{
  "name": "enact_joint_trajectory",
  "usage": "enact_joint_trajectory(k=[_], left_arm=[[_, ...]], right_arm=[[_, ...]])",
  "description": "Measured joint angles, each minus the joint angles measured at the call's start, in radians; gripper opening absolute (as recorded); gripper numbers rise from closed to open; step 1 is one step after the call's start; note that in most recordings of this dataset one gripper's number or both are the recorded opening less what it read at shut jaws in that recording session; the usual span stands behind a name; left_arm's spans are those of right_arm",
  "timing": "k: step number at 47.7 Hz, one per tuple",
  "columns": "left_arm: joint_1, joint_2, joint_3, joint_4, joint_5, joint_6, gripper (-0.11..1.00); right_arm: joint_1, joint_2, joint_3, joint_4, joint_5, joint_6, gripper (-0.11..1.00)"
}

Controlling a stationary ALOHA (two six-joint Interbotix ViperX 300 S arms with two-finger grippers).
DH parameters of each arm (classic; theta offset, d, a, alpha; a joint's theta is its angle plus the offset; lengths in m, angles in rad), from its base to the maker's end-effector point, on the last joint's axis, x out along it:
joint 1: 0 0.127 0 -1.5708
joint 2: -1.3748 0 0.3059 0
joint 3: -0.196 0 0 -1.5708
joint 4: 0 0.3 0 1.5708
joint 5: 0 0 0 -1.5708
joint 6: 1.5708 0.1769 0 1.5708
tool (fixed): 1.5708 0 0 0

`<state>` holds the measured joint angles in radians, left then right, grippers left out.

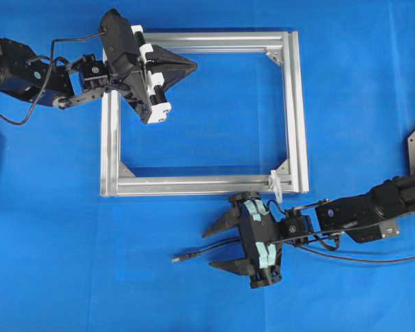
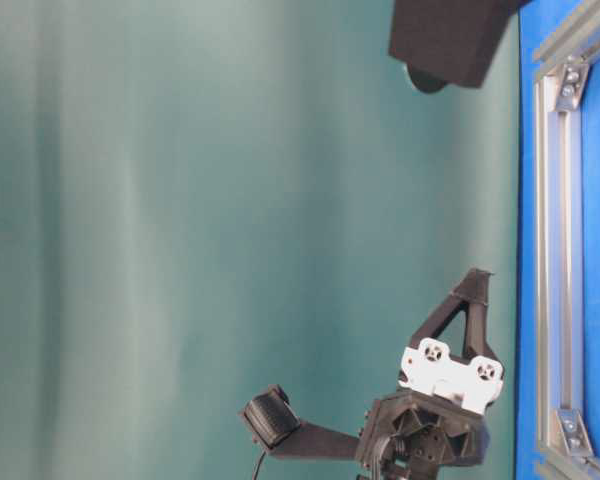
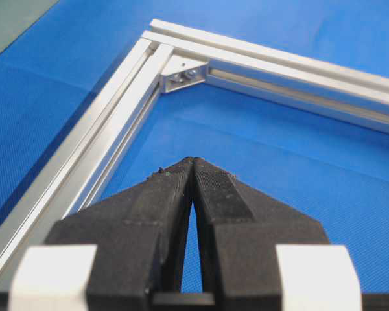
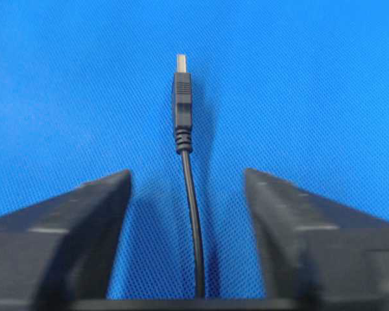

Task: Insert the wire through the string loop located on the right side.
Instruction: 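Close the right gripper on the cable just behind the USB plug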

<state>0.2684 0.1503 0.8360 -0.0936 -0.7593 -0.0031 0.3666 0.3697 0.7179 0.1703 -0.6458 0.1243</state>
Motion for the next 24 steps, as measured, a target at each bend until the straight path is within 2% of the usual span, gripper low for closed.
enact_joint_trajectory(k=[6,9,24], left_arm=[[0.0,0.002,0.003,-0.002,0.0,0.0,0.0],[0.0,0.0,0.003,0.0,0.0,0.0,0.0],[0.0,0.002,0.006,0.0,0.0,-0.002,0.0]], right_arm=[[0.0,-0.002,0.0,0.002,0.0,-0.002,0.04],[0.0,-0.002,0.0,0.0,0.0,-0.002,-0.03],[0.0,0.0,-0.002,0.002,0.0,-0.002,-0.04]])
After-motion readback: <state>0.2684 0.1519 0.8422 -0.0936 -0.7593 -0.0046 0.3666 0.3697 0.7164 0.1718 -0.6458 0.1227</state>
